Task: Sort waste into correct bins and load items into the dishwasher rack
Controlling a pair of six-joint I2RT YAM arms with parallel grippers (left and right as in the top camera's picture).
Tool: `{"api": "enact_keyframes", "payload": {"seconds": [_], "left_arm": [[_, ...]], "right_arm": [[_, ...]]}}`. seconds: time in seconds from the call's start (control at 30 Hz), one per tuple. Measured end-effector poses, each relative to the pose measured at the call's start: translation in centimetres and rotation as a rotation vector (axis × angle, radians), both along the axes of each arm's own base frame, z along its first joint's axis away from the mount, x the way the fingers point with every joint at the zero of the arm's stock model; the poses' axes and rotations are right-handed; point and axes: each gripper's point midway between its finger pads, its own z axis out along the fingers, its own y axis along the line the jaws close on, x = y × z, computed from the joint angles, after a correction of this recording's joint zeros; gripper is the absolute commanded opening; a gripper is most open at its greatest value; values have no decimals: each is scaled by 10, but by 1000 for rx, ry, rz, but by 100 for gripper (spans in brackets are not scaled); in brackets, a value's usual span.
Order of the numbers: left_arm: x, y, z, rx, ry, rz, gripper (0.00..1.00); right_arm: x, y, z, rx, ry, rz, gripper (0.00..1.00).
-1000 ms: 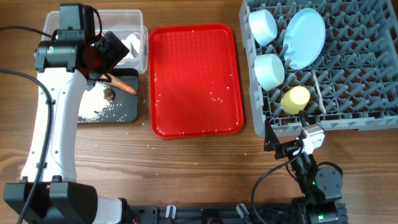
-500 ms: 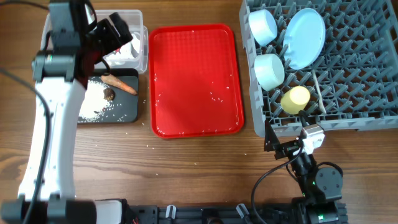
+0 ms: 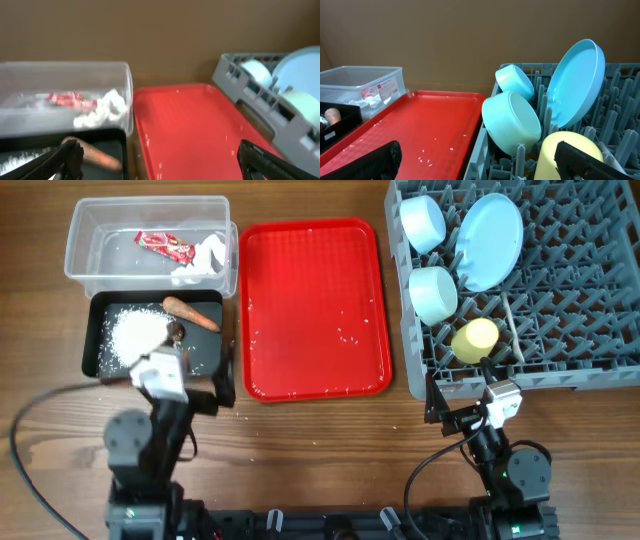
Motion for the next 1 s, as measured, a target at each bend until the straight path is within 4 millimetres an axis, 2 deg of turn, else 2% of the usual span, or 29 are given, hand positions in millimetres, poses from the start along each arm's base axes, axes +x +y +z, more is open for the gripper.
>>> {"api": "enact_keyframes", "payload": {"seconds": [0.17,0.4,0.6,1.0], "left_arm": [[-16,4,-29,3,-75,22,100],[-21,11,-35,6,-138,65,100],[-23,12,-56,8,-108,68,100],[-22,13,-56,9,-108,74,100]], "right_arm": [[0,0,0,0,0,0,100],[0,0,0,0,0,0,100],[0,0,0,0,0,0,100],[0,0,0,0,0,0,100]]}}
